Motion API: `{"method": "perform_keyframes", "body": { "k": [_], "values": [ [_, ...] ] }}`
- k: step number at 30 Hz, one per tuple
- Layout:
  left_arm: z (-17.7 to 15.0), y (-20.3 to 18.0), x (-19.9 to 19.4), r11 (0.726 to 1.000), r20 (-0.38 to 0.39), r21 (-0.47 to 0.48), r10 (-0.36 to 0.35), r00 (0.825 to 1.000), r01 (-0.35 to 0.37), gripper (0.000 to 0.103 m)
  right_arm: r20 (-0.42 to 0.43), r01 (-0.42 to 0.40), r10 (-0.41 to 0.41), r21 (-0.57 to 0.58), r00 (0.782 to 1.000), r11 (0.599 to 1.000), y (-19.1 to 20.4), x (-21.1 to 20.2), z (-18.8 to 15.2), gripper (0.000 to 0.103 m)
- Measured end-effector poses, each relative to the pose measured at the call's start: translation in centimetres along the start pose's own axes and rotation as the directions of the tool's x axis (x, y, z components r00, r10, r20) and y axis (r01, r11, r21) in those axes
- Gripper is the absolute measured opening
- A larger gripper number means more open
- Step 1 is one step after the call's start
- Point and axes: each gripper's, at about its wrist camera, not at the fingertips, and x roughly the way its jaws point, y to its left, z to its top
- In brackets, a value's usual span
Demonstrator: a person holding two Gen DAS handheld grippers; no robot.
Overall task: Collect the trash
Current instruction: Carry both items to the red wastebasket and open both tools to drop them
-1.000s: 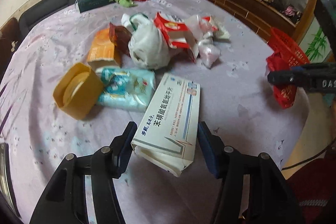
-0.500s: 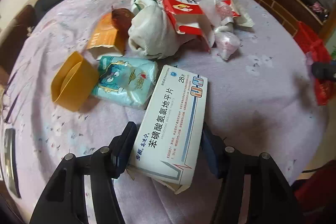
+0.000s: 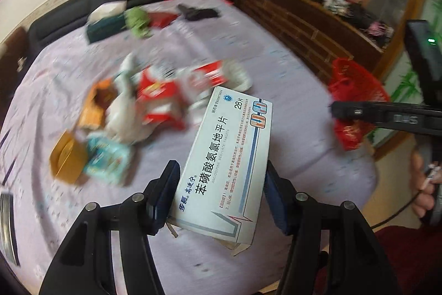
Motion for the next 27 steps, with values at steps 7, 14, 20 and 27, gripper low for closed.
{"method": "perform_keyframes", "body": {
  "k": [7,14,20,27],
  "values": [
    [2.7,-5.9,0.9,0.990,-0.002,0.108,-0.088,0.996,0.088,0.059,0.042,0.033,-0.037,0.089,0.998,0.996,-4.0,-2.4,0.3,0.043],
    [6.9,-12.0,2.6,0.964,-0.012,0.190,-0.186,0.983,0.184,0.059,0.100,0.076,-0.098,0.200,0.990,0.977,-9.7,-6.0,0.2,0.043],
    [10.1,-18.0,5.1,0.936,-0.037,0.242,-0.254,0.967,0.255,0.059,0.148,0.098,-0.155,0.336,0.977,0.937,-16.3,-9.9,0.2,0.043],
    [12.4,-23.5,9.0,0.918,-0.086,0.258,-0.287,0.954,0.300,0.059,0.187,0.107,-0.202,0.423,0.962,0.900,-21.9,-13.5,0.2,0.043]
  ]
}}
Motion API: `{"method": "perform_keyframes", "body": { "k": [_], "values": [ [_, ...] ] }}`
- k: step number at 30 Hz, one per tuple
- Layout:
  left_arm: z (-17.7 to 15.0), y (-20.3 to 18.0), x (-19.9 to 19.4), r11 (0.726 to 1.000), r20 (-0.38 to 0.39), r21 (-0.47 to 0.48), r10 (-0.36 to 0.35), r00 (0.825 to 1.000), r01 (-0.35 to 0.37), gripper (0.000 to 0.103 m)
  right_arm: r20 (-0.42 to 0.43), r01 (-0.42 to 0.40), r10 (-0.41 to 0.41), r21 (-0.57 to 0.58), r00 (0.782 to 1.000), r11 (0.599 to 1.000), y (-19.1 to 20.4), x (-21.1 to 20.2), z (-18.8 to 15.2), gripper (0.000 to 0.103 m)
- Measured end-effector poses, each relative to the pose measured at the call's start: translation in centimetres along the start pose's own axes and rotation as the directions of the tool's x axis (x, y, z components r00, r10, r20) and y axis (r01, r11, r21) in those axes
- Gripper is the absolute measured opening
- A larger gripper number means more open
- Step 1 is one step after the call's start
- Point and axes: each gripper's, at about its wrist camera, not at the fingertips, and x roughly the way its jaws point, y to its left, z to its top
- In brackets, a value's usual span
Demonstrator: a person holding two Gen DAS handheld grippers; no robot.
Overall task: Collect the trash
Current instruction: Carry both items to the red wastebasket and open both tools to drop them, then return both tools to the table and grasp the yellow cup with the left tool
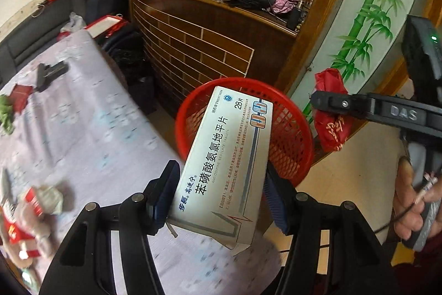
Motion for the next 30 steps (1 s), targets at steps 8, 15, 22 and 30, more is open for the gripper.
{"method": "perform_keyframes", "body": {
  "k": [8,15,22,30],
  "values": [
    [1.8,-0.9,1.8,1.000,-0.001,-0.030,0.001,1.000,-0.001,0.074,0.004,-0.032,0.031,0.033,0.999,0.999,-1.9,0.5,2.6,0.050],
    [0.7,0.1,-0.4,0.999,0.030,-0.042,0.035,0.999,-0.033,0.075,0.036,-0.039,0.038,0.017,0.999,0.999,-1.5,0.0,3.7,0.072],
    [-2.8,3.4,-3.6,0.990,0.042,-0.117,0.080,0.996,-0.075,0.075,-0.005,-0.083,0.083,-0.043,0.997,0.996,2.0,0.9,1.7,0.073],
    [-6.8,7.4,-8.0,0.974,0.070,-0.188,0.143,0.987,-0.127,0.075,0.016,-0.105,0.112,-0.236,0.994,0.966,9.2,0.7,-1.8,0.073]
  ]
}}
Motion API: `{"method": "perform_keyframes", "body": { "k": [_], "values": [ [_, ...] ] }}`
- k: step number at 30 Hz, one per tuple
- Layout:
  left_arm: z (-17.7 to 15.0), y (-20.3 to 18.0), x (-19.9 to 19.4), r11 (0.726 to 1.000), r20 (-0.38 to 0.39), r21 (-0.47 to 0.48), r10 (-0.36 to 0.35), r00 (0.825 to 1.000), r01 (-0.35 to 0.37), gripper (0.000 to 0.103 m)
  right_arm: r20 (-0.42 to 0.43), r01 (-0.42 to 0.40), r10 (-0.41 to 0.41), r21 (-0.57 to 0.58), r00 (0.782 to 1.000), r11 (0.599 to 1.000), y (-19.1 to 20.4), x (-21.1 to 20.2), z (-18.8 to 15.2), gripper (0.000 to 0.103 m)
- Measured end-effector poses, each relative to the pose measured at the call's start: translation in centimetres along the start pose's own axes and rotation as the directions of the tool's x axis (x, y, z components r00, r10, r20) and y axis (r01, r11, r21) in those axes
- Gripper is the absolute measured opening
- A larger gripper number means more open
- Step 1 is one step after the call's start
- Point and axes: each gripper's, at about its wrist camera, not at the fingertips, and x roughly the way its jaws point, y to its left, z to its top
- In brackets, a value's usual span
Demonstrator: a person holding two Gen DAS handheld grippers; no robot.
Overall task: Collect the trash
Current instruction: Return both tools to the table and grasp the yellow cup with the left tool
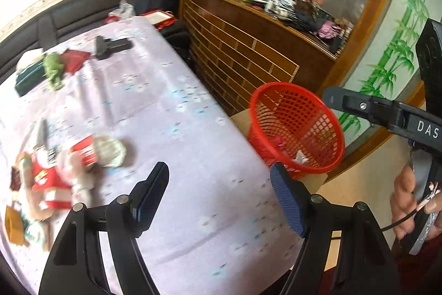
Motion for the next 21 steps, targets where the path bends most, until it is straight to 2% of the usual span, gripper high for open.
{"method": "perform_keyframes", "body": {
  "k": [5,8,12,15,19,21],
  "values": [
    [-1.9,3.7,-2.4,0.998,0.017,-0.055,0.034,0.999,-0.033,0.075,0.025,0.006,-0.005,-0.048,1.000,0.999,3.2,0.1,-0.8,0.072],
    [-3.1,6.3,-3.6,0.993,0.021,-0.098,0.063,0.998,-0.060,0.075,-0.010,-0.045,0.045,0.006,0.999,0.999,4.2,0.9,-1.3,0.072],
    [-4.6,9.9,-5.2,0.983,0.028,-0.156,0.104,0.994,-0.098,0.075,-0.056,-0.072,0.074,0.047,0.996,0.996,5.8,1.9,-2.1,0.072],
    [-5.9,13.1,-6.4,0.968,0.021,-0.211,0.144,0.989,-0.136,0.075,-0.086,-0.112,0.114,0.024,0.990,0.993,8.0,2.6,-2.9,0.072],
    [-8.0,18.2,-8.0,0.935,0.004,-0.294,0.208,0.978,-0.198,0.075,-0.090,-0.106,0.097,-0.105,0.991,0.989,12.3,3.1,-4.2,0.072],
    [-9.1,21.0,-8.9,0.913,-0.008,-0.335,0.244,0.970,-0.232,0.075,-0.106,-0.099,0.087,-0.115,0.991,0.988,13.6,3.6,-4.7,0.072]
  ]
}}
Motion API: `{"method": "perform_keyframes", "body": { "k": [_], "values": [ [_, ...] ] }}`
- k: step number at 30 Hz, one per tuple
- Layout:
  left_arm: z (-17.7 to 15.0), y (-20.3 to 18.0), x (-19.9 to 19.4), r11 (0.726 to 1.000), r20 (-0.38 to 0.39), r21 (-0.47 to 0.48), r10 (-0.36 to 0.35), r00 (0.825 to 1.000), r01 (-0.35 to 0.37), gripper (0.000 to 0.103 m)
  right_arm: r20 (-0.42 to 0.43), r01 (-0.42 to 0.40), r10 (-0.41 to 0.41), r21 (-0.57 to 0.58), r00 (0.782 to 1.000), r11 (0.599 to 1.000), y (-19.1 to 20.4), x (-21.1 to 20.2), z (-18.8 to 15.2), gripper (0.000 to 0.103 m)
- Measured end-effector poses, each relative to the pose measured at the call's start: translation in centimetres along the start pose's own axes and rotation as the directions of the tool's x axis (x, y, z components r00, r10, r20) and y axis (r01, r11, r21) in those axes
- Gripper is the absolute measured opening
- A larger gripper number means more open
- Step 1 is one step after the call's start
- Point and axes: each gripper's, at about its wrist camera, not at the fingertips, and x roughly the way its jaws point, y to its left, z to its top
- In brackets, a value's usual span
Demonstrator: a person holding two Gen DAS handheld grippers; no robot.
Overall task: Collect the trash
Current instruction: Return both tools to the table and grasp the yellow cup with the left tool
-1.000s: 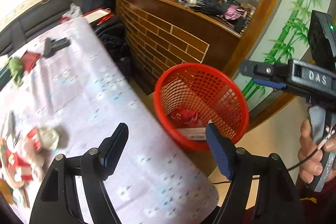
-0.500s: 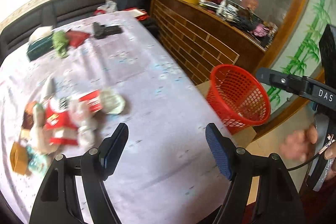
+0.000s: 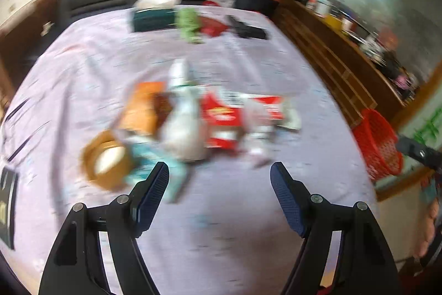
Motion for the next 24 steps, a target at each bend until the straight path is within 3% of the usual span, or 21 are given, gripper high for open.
{"method": "perform_keyframes", "body": {
  "k": [4,5,10,14,18,21,22,24],
  "values": [
    [0.2,6.5,0.1,0.990,-0.028,-0.098,0.104,0.994,-0.106,0.075,-0.061,-0.041,0.043,0.036,0.997,0.998,1.6,2.1,-0.3,0.072],
    [0.2,8.1,0.3,0.985,-0.045,-0.123,0.114,0.992,-0.119,0.075,-0.058,-0.015,0.016,0.015,0.998,1.000,2.2,2.5,-0.4,0.072],
    [0.2,13.8,2.2,0.969,-0.133,-0.210,0.101,0.986,-0.127,0.069,-0.033,0.041,-0.044,-0.076,0.998,0.996,5.2,3.8,-0.4,0.072],
    [0.1,15.4,4.4,0.968,-0.192,-0.217,0.080,0.978,-0.122,0.053,-0.044,0.045,-0.048,-0.070,0.998,0.997,6.2,4.6,-0.1,0.072],
    [0.4,15.7,6.2,0.971,-0.224,-0.214,0.060,0.973,-0.110,0.049,-0.066,0.048,-0.052,-0.067,0.996,0.997,6.7,5.5,0.0,0.072],
    [0.8,15.4,7.2,0.977,-0.229,-0.191,0.053,0.972,-0.098,0.038,-0.073,0.060,-0.065,-0.069,0.995,0.996,6.9,5.9,-0.1,0.072],
    [1.0,15.2,7.3,0.980,-0.224,-0.175,0.056,0.973,-0.097,0.029,-0.080,0.059,-0.065,-0.069,0.995,0.996,7.0,6.1,-0.1,0.072],
    [1.3,14.8,7.5,0.982,-0.222,-0.148,0.086,0.971,-0.120,0.019,-0.092,0.055,-0.061,-0.065,0.994,0.996,7.2,6.5,0.0,0.072]
  ]
}}
